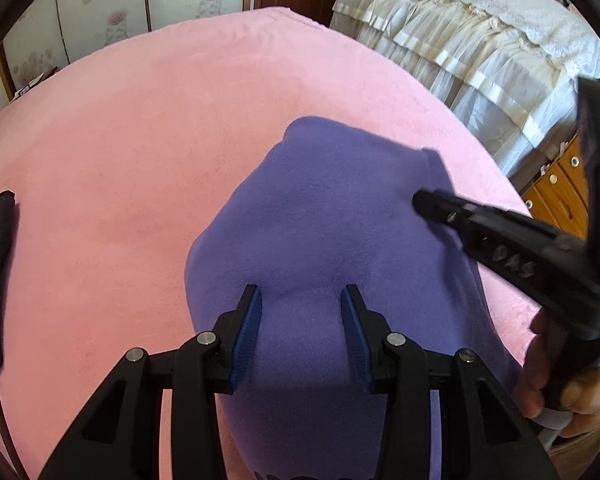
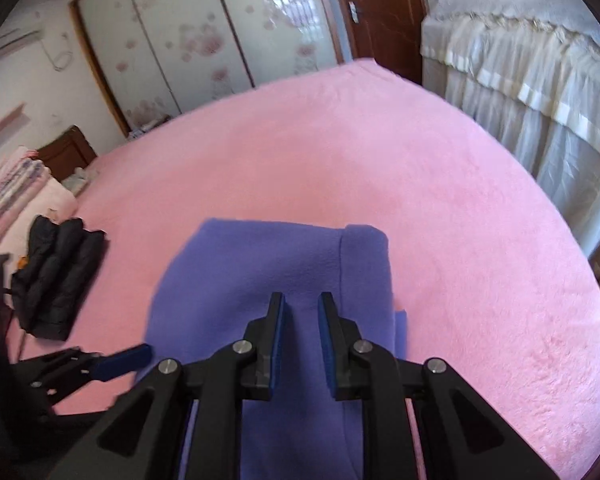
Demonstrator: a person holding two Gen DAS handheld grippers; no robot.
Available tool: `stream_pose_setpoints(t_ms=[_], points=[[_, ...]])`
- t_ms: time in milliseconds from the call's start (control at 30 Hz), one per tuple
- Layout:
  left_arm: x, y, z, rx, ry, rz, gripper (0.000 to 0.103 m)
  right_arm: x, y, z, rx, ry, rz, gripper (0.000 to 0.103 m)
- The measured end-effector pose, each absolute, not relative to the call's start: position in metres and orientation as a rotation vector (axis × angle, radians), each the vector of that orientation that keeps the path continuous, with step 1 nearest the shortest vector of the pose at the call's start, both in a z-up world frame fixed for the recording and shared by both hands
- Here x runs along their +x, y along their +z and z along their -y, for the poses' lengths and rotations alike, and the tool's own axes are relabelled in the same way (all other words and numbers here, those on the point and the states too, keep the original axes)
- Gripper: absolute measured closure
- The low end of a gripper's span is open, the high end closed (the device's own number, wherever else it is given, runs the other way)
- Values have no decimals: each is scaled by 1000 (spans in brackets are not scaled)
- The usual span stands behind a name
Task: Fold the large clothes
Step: 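Grasp the folded hoodie bundle with both tools from its sides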
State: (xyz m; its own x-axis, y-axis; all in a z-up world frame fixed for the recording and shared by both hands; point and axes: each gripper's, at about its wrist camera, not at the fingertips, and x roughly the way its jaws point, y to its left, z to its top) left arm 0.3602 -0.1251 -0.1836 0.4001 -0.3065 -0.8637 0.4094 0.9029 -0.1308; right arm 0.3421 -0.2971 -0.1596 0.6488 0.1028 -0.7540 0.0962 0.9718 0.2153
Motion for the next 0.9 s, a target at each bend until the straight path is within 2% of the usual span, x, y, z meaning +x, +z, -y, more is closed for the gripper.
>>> stream_pose_setpoints(t_ms=[100,400,700,733,800,833,867,900], points=[[363,-191,139,153,-445,-1070,64,351,-193,307,267,-20,-955,91],[363,-207,156,188,-431,-1009,64,348,-233,301,175,-75,-947,92],[341,-199,143,187,-427,-900,62,346,-226,292,143,-81,-923,93],[339,-194,140,177,-422,-897,60,346,-223,291,135,-80,-927,93],[337,-184,130,140,-413,-914,42,345,-214,290,137,-67,-933,92],[337,-178,124,105,-410,-929,22,343,-206,290,146,-52,-936,91],[337,-173,118,70,-419,-935,15,341,-201,291,156,-40,-934,90],[337,-168,111,33,-429,-934,15,338,-193,293,170,-24,-927,90]])
